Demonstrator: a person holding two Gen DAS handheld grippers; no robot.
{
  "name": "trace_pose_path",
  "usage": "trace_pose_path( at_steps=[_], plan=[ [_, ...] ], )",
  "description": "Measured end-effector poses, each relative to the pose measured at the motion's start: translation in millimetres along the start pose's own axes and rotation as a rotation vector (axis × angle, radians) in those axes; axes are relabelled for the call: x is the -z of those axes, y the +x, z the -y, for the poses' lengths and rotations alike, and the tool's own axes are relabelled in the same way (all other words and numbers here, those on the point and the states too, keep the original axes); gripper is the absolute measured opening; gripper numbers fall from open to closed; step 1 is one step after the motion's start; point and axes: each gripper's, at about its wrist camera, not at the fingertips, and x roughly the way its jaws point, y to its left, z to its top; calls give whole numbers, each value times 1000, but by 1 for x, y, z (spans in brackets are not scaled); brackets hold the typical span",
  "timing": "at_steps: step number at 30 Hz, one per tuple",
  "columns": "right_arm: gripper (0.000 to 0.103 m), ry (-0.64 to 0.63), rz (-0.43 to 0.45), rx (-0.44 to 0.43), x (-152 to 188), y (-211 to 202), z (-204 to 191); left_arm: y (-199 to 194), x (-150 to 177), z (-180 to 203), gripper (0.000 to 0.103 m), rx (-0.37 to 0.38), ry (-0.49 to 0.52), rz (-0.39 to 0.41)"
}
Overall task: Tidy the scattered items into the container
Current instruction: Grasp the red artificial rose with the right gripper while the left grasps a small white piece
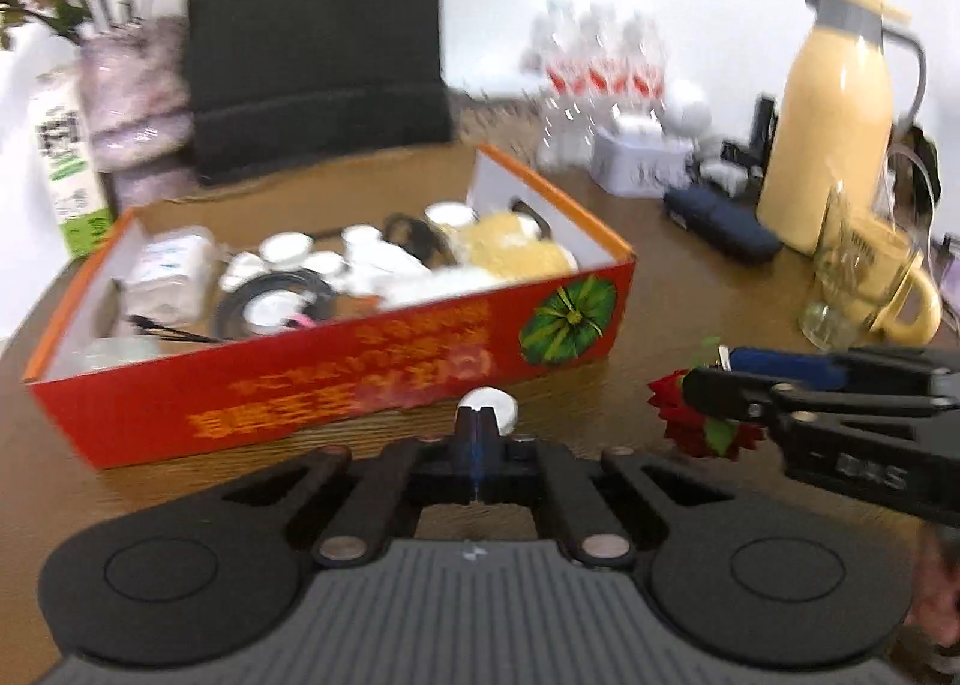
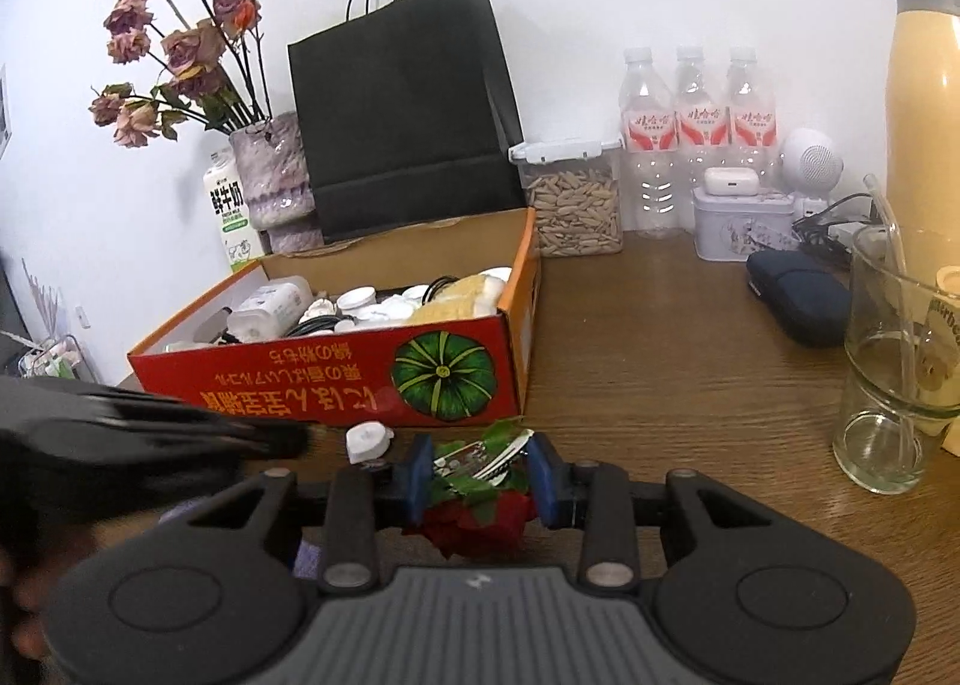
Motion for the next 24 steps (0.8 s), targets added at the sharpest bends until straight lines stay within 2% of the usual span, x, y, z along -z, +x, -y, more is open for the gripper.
trace_pose_path(
  at_steps=[3,4,6,7,8,10,13,15,16,19,22,23,24],
  plan=[
    [33,15,2,-2,1,1,1,-17,4,-6,1,5,0,-8],
    [33,24,0,-2,1,2,1,-17,6,-7,5,15,4,-21],
    [33,37,3,-1,1,1,2,-12,7,-2,26,25,24,-34],
    [33,42,11,0,2,0,2,-7,6,2,62,32,36,-26],
    [33,53,21,-2,1,-1,2,0,5,7,74,36,54,-6],
    [33,76,33,-16,3,-5,2,13,3,21,70,-11,121,18],
    [33,65,40,-12,7,-8,0,33,-2,37,70,-34,226,46],
    [33,50,42,0,9,-8,-1,46,-4,35,67,-18,206,8],
    [33,57,37,-7,9,-7,0,53,-4,32,63,-4,178,-16],
    [33,83,9,-8,9,-2,6,63,-2,27,55,-8,137,-35],
    [35,81,-8,14,8,-2,8,70,0,25,38,-30,118,-47],
    [42,79,-14,14,8,-3,9,70,0,24,28,-19,108,-50],
    [51,72,-21,10,7,-3,9,70,-1,23,28,-7,97,-56]
  ],
)
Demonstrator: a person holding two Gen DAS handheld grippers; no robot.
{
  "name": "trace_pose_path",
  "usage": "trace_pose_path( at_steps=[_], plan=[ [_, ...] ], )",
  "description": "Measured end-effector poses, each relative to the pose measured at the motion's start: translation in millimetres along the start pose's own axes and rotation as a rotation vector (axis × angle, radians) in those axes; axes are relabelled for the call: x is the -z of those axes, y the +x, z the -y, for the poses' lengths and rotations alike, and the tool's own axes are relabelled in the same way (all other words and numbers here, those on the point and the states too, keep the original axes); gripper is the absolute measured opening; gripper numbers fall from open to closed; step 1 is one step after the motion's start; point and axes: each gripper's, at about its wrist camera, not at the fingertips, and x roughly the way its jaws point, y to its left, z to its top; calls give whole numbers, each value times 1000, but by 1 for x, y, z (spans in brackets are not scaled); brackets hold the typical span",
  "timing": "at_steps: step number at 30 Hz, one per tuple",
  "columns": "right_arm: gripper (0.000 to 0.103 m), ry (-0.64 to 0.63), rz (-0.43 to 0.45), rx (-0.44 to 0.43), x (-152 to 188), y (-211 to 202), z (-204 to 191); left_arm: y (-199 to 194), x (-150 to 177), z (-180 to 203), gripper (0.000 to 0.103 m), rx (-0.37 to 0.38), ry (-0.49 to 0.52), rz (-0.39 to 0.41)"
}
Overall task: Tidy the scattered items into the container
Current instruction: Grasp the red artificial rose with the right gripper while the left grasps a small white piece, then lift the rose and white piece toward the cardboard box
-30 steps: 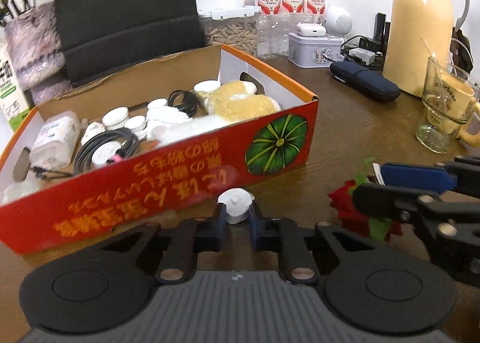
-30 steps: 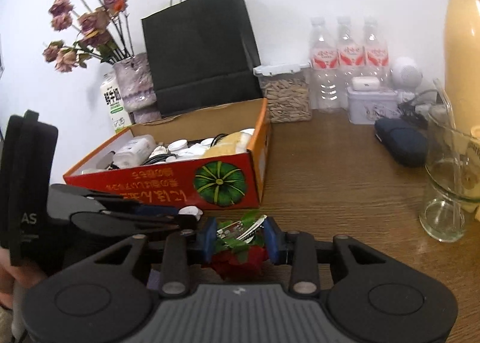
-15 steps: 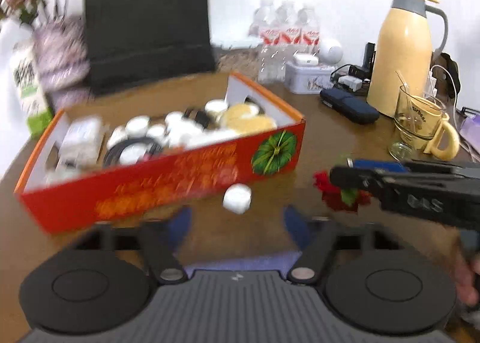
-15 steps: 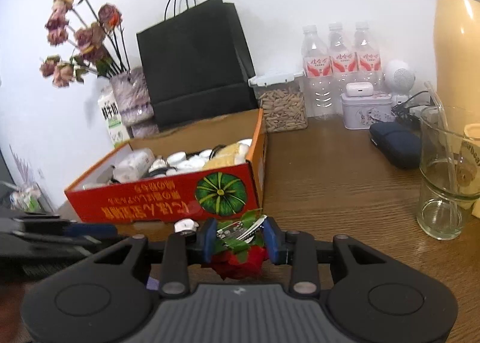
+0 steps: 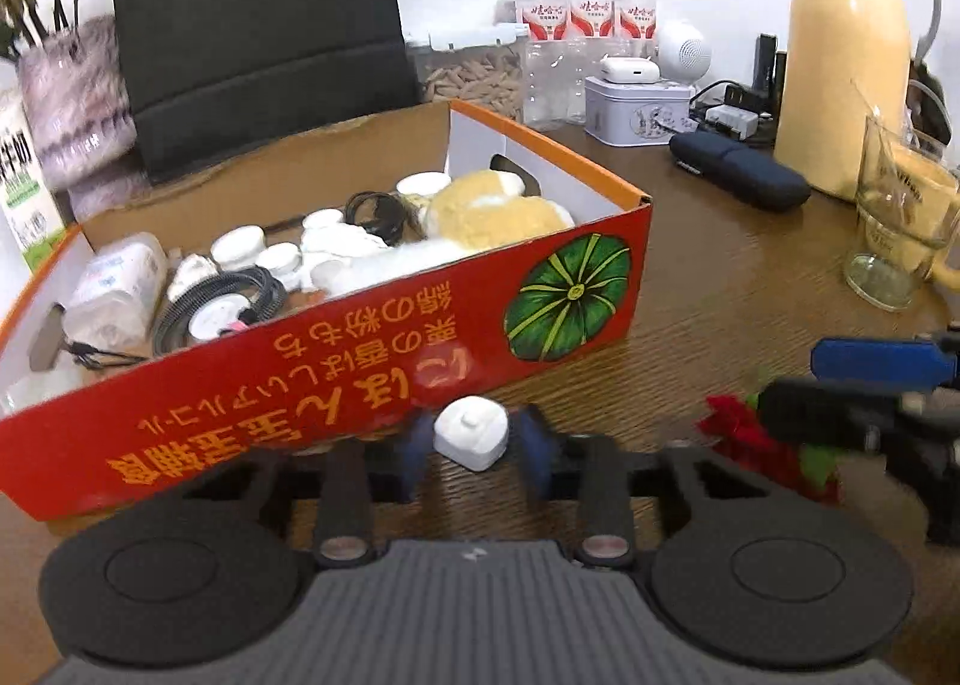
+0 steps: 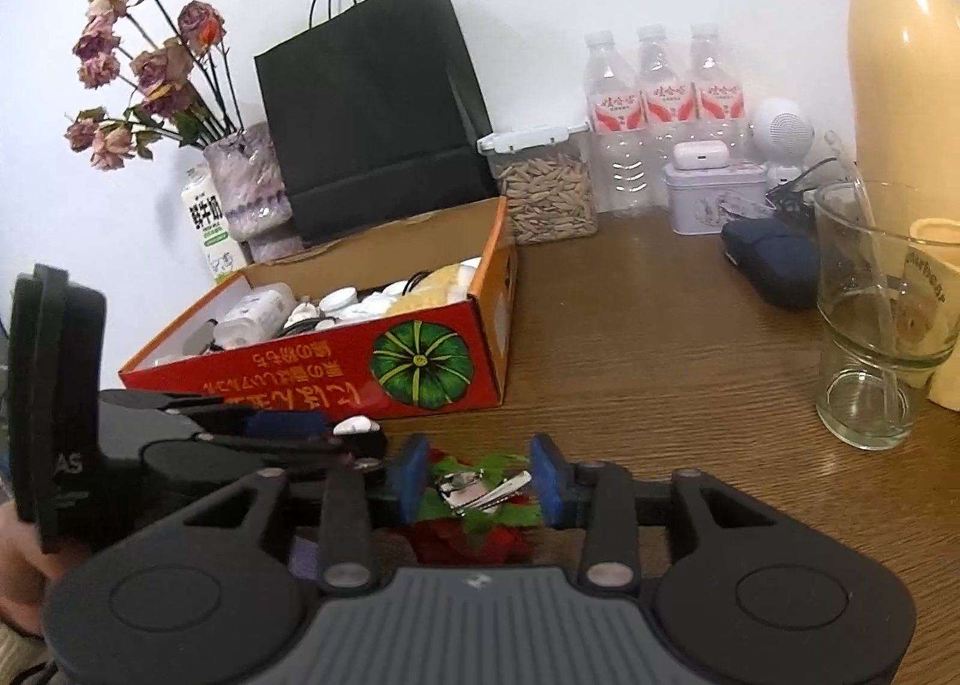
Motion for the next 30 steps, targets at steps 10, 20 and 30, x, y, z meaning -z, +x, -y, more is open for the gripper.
trace_pose_path(
  at_steps=[10,20,30],
  plan=[
    [55,40,-40,-18,5,13,-2,-63,8,3,28,-42,12,70],
    [41,-43,-20,-17,10,11,-21,-143,46,-38,28,-9,-161,76],
    [39,34,75,-35,25,-45,-46,-214,109,-65,28,-86,-230,63]
  ],
)
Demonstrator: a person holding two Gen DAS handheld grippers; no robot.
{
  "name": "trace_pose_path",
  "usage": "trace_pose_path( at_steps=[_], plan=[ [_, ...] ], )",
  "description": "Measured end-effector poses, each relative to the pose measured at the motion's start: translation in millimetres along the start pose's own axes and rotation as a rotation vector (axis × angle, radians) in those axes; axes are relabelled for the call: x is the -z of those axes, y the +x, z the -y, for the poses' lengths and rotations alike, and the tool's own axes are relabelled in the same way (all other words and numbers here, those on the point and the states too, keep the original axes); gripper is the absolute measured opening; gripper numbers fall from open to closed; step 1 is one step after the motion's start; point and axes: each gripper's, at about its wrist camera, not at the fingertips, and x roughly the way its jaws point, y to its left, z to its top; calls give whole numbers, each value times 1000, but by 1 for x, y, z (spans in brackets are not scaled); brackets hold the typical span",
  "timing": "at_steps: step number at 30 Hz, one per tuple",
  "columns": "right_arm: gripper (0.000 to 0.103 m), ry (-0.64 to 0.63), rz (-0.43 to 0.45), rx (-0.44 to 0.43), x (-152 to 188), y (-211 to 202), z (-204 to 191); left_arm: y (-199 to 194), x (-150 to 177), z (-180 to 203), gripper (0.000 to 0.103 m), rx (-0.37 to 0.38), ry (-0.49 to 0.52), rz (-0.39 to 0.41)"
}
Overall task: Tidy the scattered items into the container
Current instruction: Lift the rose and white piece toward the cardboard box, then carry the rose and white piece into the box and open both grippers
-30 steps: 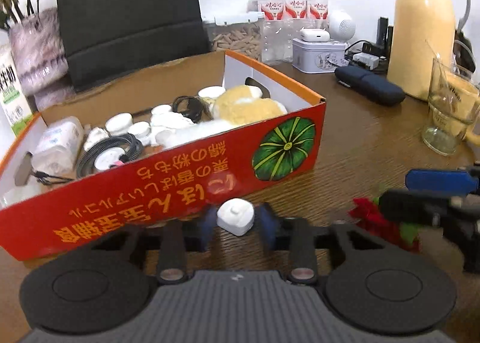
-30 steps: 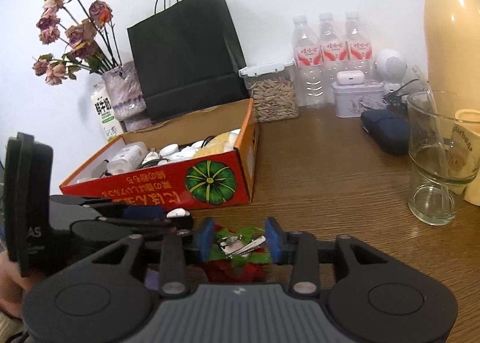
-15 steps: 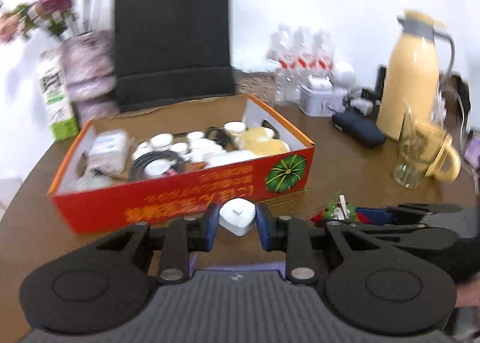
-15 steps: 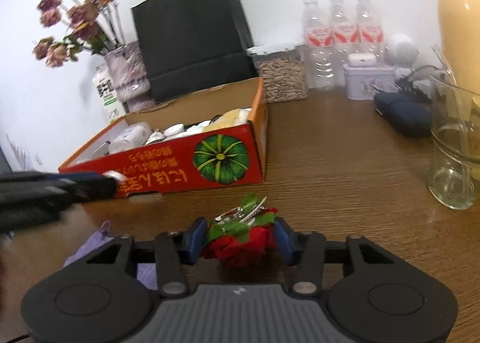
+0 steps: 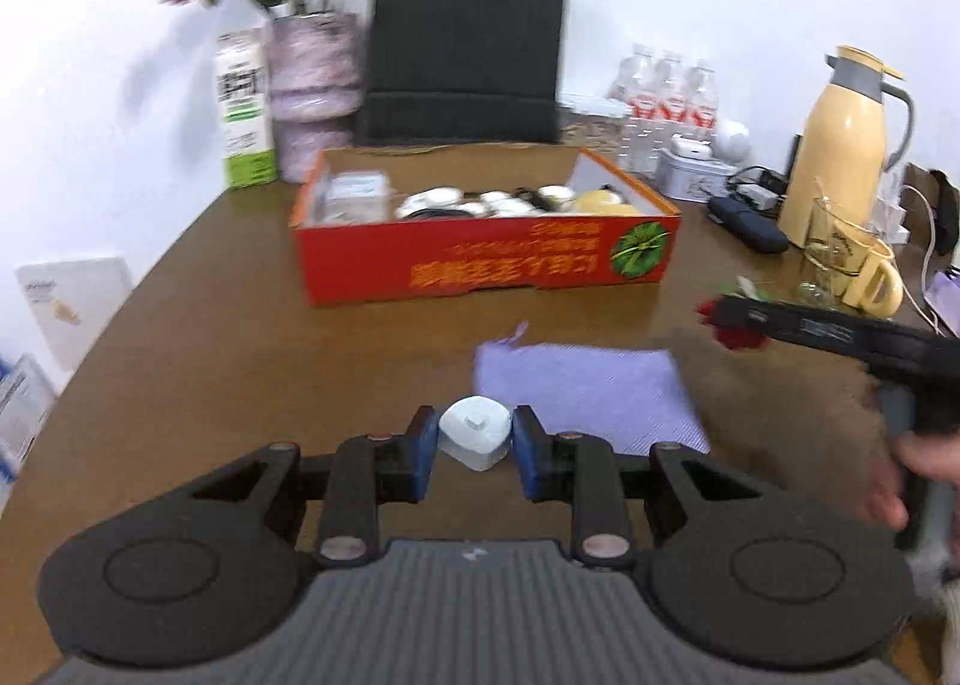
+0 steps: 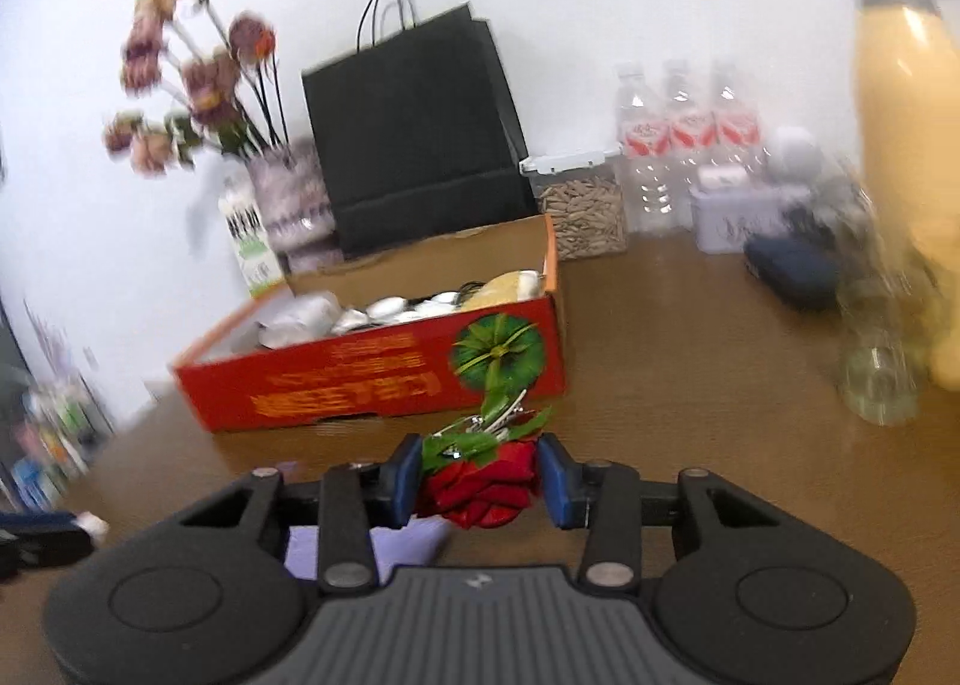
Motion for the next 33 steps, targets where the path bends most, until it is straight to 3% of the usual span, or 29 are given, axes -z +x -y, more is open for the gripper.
trace_pose_path(
  at_steps=[5,11,14,19,22,25,29,33],
  plan=[
    [40,104,-15,-44,43,-57,-28,-27,23,-13,28,-71,-3,2],
    [39,-13,-22,-57,55,-106,-66,-40,23,-21,28,10,-38,2],
    [39,-9,-8,-84,37,-117,-71,-39,0,-28,28,37,2,25],
    [39,-46,65,-134,-28,-113,-74,-24,-85,-53,28,122,17,76],
    [39,-88,109,-151,-75,-93,-72,6,-139,-55,28,89,23,72],
    [39,-100,94,-155,-126,-51,-68,53,-193,-49,28,79,81,37],
    [39,-86,3,-142,-189,31,-54,135,-242,-50,28,34,75,-58],
    [39,-35,-131,-101,-219,127,-39,217,-260,-59,28,4,54,-180]
  ],
)
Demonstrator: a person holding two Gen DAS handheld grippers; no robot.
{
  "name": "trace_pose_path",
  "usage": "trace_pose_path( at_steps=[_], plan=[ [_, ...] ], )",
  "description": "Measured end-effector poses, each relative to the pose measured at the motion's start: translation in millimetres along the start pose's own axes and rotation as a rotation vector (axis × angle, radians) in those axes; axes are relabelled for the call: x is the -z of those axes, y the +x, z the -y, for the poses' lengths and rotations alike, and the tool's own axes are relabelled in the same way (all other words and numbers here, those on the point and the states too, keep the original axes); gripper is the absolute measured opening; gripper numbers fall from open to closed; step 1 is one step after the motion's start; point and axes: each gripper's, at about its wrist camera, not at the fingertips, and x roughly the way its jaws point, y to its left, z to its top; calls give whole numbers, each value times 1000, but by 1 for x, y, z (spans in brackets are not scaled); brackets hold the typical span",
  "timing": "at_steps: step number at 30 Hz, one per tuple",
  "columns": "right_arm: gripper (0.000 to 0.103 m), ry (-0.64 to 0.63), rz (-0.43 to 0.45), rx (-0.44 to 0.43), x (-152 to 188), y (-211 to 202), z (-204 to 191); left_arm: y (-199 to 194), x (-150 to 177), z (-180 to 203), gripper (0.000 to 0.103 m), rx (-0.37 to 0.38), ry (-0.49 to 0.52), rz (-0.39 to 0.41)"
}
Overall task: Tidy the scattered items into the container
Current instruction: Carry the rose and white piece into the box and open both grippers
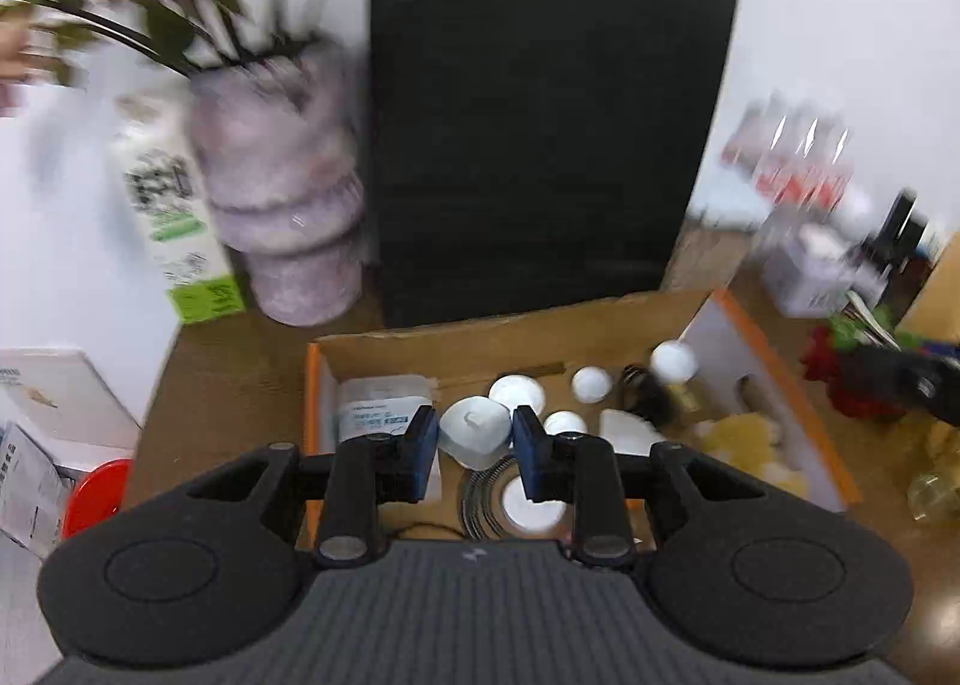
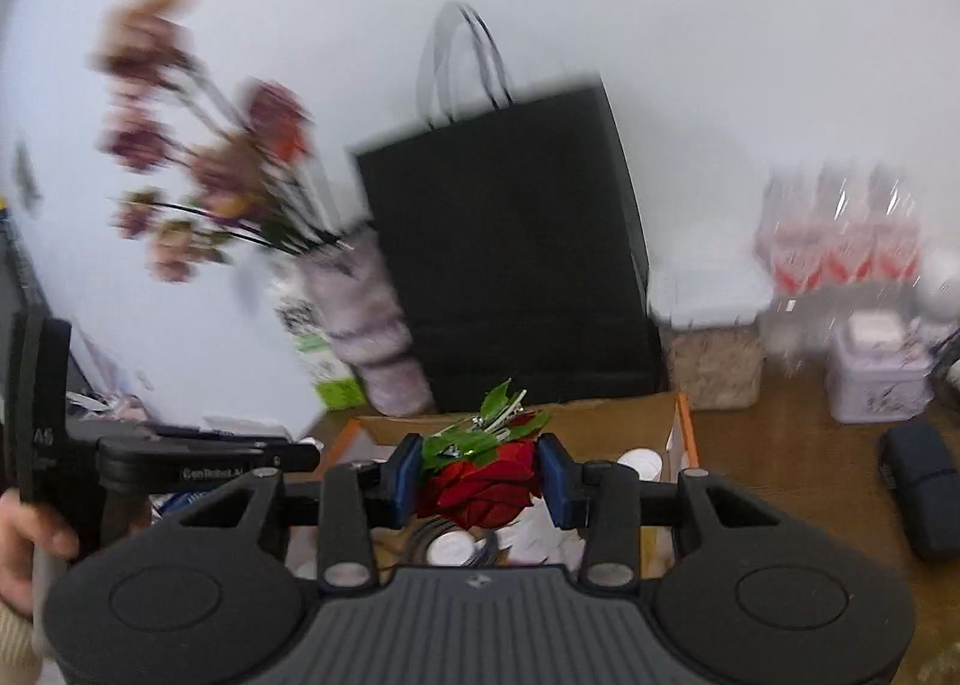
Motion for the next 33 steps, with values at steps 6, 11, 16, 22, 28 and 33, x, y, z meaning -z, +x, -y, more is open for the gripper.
trace_pose_path(
  at_steps=[6,11,16,22,28,33],
  plan=[
    [39,61,-198,15,-16,130,16,75,-13,0,28,-46,51,-116],
    [39,140,-283,11,-11,198,26,108,-10,-3,29,-26,26,-159],
    [58,168,-340,25,0,235,24,112,-6,-4,40,-13,18,-145],
    [69,178,-330,27,0,225,19,86,-11,-6,50,-39,38,-100],
    [82,130,-276,69,-19,166,14,39,-13,-15,79,-94,-15,-57],
    [85,78,-256,130,-17,108,8,-9,-3,-30,80,-141,-96,-49]
  ],
)
